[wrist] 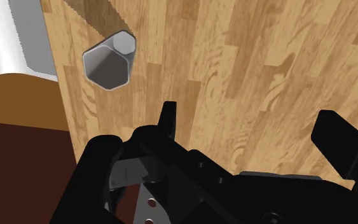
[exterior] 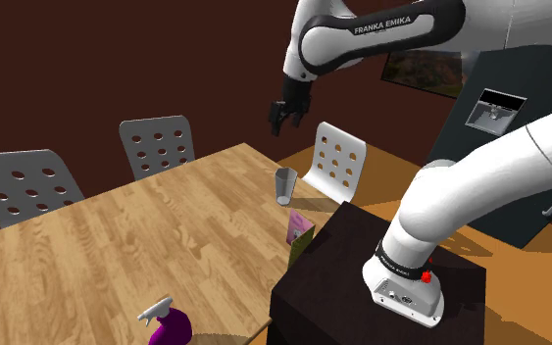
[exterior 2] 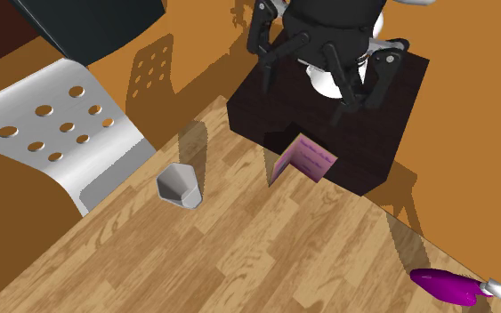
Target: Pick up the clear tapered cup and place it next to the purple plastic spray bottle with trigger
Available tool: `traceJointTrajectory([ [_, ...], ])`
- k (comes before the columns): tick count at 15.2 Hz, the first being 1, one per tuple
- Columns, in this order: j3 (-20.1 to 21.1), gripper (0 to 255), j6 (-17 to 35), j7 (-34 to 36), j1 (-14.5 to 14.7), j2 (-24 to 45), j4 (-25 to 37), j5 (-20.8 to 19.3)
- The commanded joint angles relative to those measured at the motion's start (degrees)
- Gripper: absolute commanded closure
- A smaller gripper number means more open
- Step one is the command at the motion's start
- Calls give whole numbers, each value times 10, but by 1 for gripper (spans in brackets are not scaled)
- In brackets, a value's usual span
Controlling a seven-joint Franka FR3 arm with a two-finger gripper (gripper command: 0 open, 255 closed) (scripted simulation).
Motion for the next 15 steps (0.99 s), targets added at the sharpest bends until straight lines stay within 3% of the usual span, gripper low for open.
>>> traceJointTrajectory([
  [1,-5,0,39,-6,-7,29,-14,-7],
  [15,-34,0,258,-17,-54,294,4,-64],
])
